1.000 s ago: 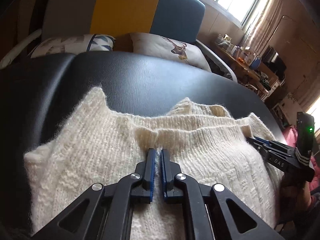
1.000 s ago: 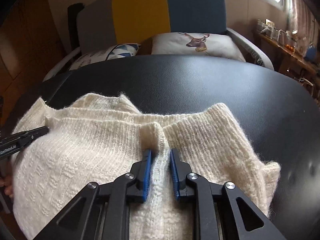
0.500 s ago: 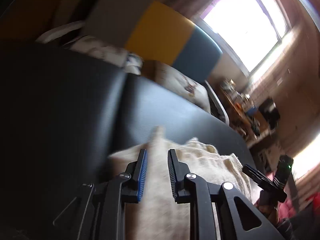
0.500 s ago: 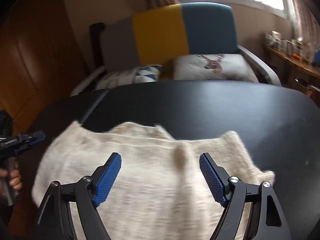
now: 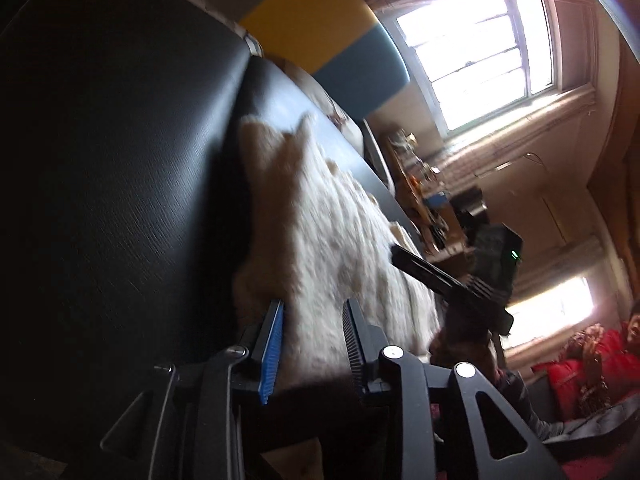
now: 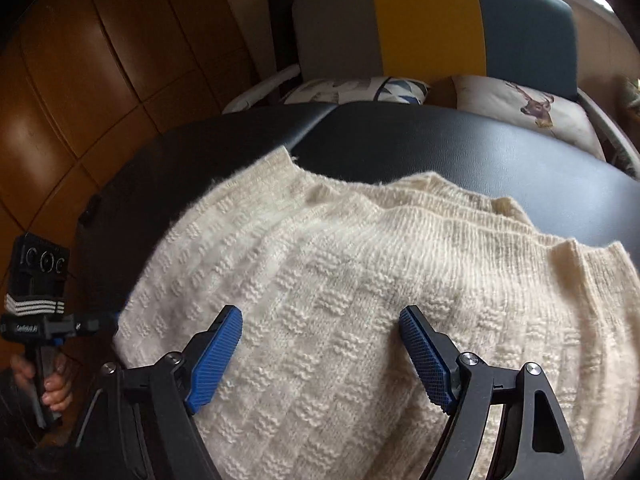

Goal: Fold clothes

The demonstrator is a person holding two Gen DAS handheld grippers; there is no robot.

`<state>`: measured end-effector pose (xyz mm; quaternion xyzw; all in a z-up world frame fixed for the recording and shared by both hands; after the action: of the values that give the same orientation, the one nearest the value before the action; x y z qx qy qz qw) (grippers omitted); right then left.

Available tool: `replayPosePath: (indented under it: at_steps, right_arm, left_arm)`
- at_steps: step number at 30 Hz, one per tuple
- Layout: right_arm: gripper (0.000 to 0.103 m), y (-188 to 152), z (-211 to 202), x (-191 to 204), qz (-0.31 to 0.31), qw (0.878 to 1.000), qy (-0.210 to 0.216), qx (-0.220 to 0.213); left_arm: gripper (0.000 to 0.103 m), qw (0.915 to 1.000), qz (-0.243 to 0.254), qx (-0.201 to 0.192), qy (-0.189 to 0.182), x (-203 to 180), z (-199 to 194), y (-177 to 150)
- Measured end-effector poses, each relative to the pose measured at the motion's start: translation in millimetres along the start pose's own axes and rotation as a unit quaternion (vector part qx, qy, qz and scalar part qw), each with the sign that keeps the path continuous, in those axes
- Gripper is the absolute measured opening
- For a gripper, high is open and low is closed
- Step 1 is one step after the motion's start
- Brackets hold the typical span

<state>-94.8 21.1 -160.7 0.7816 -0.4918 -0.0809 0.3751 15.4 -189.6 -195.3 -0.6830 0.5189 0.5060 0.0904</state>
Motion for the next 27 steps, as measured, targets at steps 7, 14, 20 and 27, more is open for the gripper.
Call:
replayPosePath:
  at_steps: [7, 14, 20, 27]
  right_arm:
    - [0.086, -8.1, 8.0, -13.1, 0.014, 1.000, 0.002, 0.003]
    - [0.103, -14.7, 16.4, 0.7, -0.032, 0.999, -0.016, -0.006]
    - [0.103, -4.0, 5.4, 0.8, -0.007, 1.000, 0.007, -0.003]
    - [0.103, 12.4, -33.4, -17.6, 0.009, 0.998, 0.009, -0.059]
  left_arm:
    - [0.004, 0.9990, 0.018, 0.030, 0.028, 13.1, -1.2, -14.6]
    - [0.007, 0.9988, 0.015, 0.017, 0.044, 5.9, -9.4, -6.6]
    - [0.021, 0.9943, 0.068, -0.035, 0.074, -20.2, -4.4, 48.9]
    - [0.030, 0.9930, 0.093, -0.002, 0.074, -24.9, 50.3, 111.2]
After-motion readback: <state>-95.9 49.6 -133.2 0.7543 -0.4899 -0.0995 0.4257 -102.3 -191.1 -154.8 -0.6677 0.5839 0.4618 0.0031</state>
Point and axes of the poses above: each gripper's, at about its wrist camera, not at the fingertips, and z roughly the way its jaws point, x to its left, y to its top, the point moved 5 cm from there along z, roughly the way its jaws point, and after that the axes turned 5 degrees about -x, right-handed, at the moved point
